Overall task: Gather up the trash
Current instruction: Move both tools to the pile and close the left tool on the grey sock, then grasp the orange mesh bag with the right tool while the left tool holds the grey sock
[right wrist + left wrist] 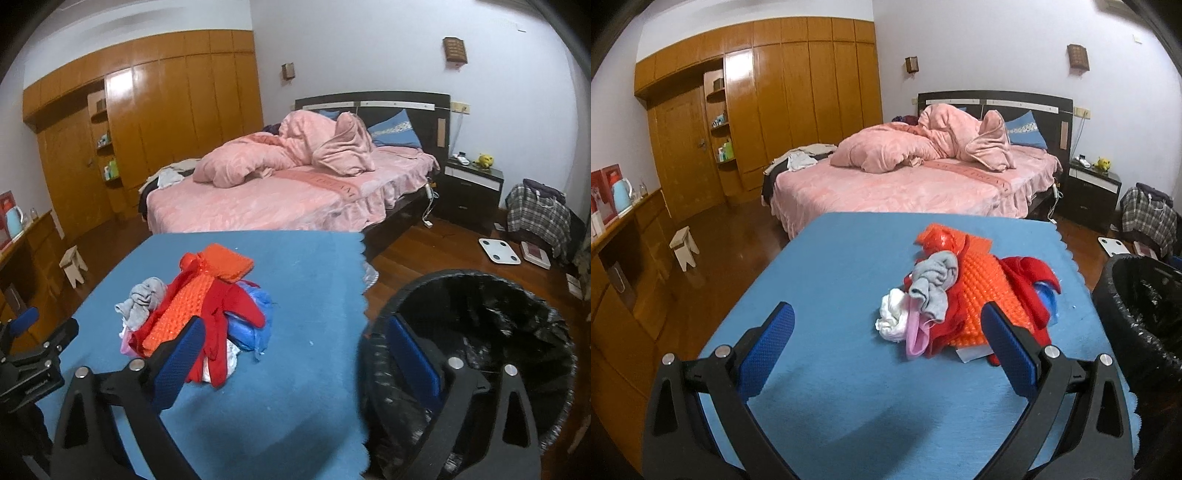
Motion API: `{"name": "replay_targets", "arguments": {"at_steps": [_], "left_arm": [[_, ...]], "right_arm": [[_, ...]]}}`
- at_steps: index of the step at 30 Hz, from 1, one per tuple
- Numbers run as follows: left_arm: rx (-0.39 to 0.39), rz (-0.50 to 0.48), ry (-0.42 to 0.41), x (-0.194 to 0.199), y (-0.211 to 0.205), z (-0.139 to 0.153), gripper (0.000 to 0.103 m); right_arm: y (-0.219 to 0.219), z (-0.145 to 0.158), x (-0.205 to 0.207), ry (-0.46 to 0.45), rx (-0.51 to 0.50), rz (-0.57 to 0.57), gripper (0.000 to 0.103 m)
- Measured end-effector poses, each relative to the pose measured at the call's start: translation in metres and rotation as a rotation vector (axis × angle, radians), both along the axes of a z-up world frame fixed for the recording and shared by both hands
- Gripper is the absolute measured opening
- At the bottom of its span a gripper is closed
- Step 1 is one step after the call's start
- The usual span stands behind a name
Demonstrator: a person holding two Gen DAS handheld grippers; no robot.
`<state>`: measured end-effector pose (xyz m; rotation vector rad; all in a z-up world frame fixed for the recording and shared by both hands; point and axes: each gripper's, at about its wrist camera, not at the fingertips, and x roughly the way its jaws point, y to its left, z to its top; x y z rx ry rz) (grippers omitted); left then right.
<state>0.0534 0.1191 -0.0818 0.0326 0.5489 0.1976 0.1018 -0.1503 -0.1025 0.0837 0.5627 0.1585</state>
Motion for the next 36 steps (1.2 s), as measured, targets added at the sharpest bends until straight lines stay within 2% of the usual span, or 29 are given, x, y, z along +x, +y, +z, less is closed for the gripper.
{"name": "replay_targets", "arguments": {"at_steps": [4,8,10,12,19,20,22,24,26,30,36], "left_arm": [[-0.009,-0.001,-0.009,0.018,0.007,-0.005,0.098],[-0.022,0.002,-0.013,0.036,0.01,-0.011,0.097],[-0.015,-0.007,-0.013,0.046,0.009,-0.013,0.093],[-0.012,-0.026,-0.002,0.059,0.007,-0.018,0.079],[-0.034,-0.068,0.021,0.092,0.0,-0.034,0.073],[-0.034,-0.077,0.029,0.096,-0.001,-0.036,0.07],[-0.045,-0.097,0.052,0.103,-0.002,-0.041,0.056],[-0.081,-0.125,0.074,0.108,-0.001,-0.047,0.037],[-0.091,-0.128,0.085,0.11,-0.001,-0.053,0.031],[-0.104,-0.117,0.056,0.103,0.003,-0.051,0.027],[-0.117,-0.098,-0.027,0.081,0.015,-0.024,0.027]], "right_arm": [[0.011,-0.008,0.019,0.023,0.005,0.015,0.087],[0.018,-0.012,0.032,0.025,-0.004,0.022,0.086],[0.021,-0.012,0.038,0.026,-0.009,0.022,0.086],[0.023,-0.013,0.043,0.027,-0.011,0.022,0.086],[0.027,-0.013,0.054,0.037,-0.018,0.029,0.086],[0.028,-0.013,0.056,0.039,-0.019,0.03,0.086],[0.029,-0.014,0.058,0.043,-0.018,0.032,0.086],[0.031,-0.016,0.059,0.048,-0.019,0.035,0.086],[0.033,-0.017,0.06,0.052,-0.02,0.038,0.086],[0.038,-0.018,0.062,0.053,-0.021,0.048,0.086],[0.051,-0.017,0.058,0.044,-0.007,0.087,0.083]]}}
